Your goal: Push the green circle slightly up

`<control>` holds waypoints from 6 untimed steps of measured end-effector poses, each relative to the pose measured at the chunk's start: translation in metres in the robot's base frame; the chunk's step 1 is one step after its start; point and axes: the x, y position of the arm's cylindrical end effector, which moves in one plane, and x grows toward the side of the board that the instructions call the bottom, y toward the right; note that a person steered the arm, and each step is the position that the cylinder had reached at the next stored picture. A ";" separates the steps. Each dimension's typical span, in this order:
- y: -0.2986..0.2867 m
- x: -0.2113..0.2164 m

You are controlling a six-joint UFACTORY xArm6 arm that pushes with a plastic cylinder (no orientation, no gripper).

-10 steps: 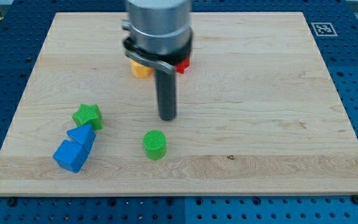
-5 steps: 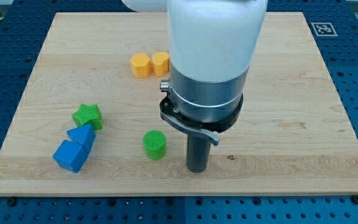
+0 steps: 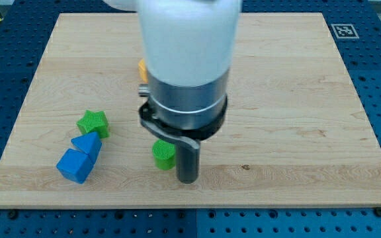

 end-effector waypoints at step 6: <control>-0.011 -0.075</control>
